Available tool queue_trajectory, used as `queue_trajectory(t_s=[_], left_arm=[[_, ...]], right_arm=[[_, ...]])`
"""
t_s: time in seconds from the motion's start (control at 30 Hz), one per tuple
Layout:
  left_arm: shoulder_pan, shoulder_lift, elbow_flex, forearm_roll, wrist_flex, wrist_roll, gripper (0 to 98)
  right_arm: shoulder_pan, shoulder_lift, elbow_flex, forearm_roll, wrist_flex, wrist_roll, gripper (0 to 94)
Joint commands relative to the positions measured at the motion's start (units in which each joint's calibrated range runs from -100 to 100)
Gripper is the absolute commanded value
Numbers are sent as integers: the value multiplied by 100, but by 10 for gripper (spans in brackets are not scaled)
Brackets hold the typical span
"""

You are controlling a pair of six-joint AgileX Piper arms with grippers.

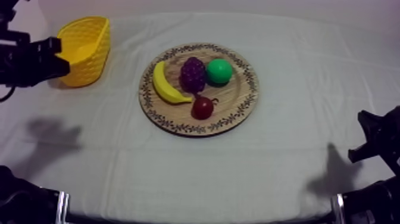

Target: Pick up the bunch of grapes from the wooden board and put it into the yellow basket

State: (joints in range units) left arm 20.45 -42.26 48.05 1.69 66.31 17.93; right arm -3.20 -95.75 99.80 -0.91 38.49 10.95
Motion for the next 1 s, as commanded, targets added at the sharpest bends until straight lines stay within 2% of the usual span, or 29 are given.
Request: queue_trajectory(t_s=[0.0, 0.23, 0.6, 0.97], left_arm=[[15, 671, -561, 54, 229, 18, 0], [294, 1752, -1338, 133, 533, 171, 0], [574, 3107, -2580, 145, 861, 198, 0], [900, 4392, -3844, -53, 1127, 423, 1]], right_arm=[[-2, -1, -2, 0, -3, 1, 3], [-2, -1, -2, 0, -3, 1, 3], [-2, -1, -2, 0, -3, 1, 3], [-2, -1, -2, 0, -3, 1, 3]])
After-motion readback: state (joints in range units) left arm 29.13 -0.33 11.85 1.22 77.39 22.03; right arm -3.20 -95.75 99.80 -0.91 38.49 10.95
